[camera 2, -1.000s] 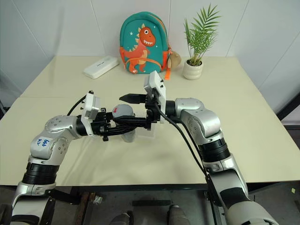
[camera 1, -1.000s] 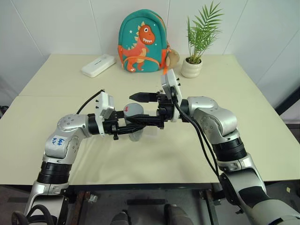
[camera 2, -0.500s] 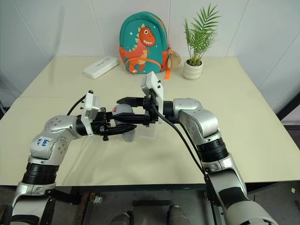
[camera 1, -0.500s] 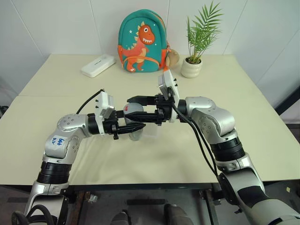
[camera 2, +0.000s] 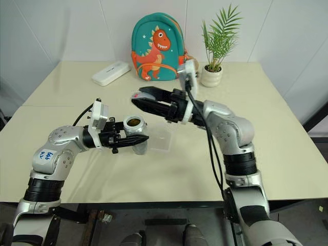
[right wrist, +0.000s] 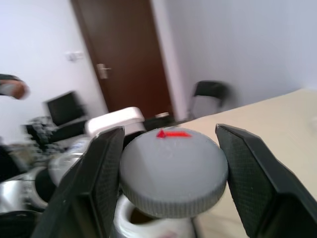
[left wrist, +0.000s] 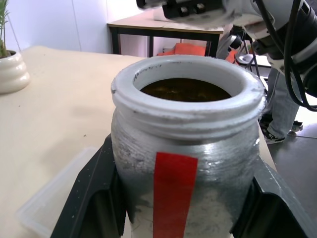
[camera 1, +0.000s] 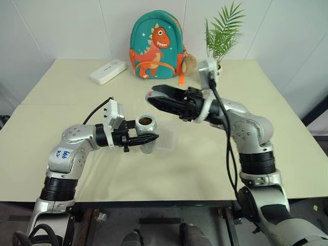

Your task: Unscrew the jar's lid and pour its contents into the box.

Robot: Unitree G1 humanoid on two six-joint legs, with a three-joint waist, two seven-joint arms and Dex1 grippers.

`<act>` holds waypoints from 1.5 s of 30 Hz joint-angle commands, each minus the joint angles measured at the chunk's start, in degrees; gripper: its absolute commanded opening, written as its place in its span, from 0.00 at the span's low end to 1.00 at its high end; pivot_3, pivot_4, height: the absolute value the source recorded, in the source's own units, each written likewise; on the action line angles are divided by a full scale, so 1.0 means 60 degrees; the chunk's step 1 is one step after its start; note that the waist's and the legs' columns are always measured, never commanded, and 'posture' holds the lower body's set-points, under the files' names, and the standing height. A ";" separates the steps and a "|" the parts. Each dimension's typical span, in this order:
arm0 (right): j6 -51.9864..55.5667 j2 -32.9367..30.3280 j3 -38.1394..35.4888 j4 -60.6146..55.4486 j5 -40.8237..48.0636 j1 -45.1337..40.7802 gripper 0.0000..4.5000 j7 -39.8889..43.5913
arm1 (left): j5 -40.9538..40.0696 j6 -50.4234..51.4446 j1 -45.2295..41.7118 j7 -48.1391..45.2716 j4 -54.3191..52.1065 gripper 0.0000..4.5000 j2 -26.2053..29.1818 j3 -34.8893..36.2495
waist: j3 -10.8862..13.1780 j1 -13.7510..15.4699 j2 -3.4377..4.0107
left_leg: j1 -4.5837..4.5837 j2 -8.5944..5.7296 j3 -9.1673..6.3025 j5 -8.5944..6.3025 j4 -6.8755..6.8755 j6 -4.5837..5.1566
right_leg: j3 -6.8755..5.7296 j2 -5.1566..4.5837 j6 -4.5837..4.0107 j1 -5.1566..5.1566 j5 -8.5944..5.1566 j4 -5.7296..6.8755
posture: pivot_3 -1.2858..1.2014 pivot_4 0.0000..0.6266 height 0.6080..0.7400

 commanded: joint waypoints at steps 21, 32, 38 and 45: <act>-0.5453 -0.1178 -0.2087 0.4406 -0.2138 0.3328 0.86 -0.1014 | -0.0559 0.0596 -0.0310 0.0189 0.0064 0.46 0.0170 0.0381 | 0.0001 -0.0099 0.0001 | 0.0018 -0.0005 0.0021 0.0008 0.0001 -0.0001 | 0.0036 0.0003 0.0015 0.0012 0.0009 -0.0003 | 0.52 0.24 1.00; -0.3041 -0.2566 -0.0550 -0.0762 -0.1475 0.3864 1.00 0.0440 | 0.0937 -0.1057 -0.2233 0.0480 0.3170 0.46 -0.0233 -0.0031 | 0.0004 -0.0036 0.0007 | 0.0014 -0.0008 0.0018 0.0012 0.0018 -0.0007 | 0.0037 0.0008 0.0023 0.0015 0.0013 0.0000 | 0.52 0.24 1.00; -0.1336 -0.3170 -0.0231 -0.3156 -0.0565 0.4153 1.00 0.0524 | 0.1760 -0.2080 -0.3780 0.0199 0.5583 0.46 -0.0327 -0.0326 | 0.0004 -0.0036 0.0006 | 0.0004 -0.0009 0.0017 0.0008 0.0018 -0.0007 | 0.0038 0.0008 0.0026 0.0015 0.0013 -0.0018 | 0.52 0.24 1.00; -0.1446 -0.2850 -0.0062 -0.3676 -0.1009 0.4565 1.00 -0.0241 | 0.3769 -0.4035 -0.5039 0.1748 0.7447 0.46 -0.0508 -0.0981 | 0.0005 0.0030 0.0005 | -0.0005 -0.0009 0.0017 0.0003 0.0017 -0.0002 | 0.0035 0.0007 0.0028 0.0014 0.0014 -0.0035 | 0.52 0.24 1.00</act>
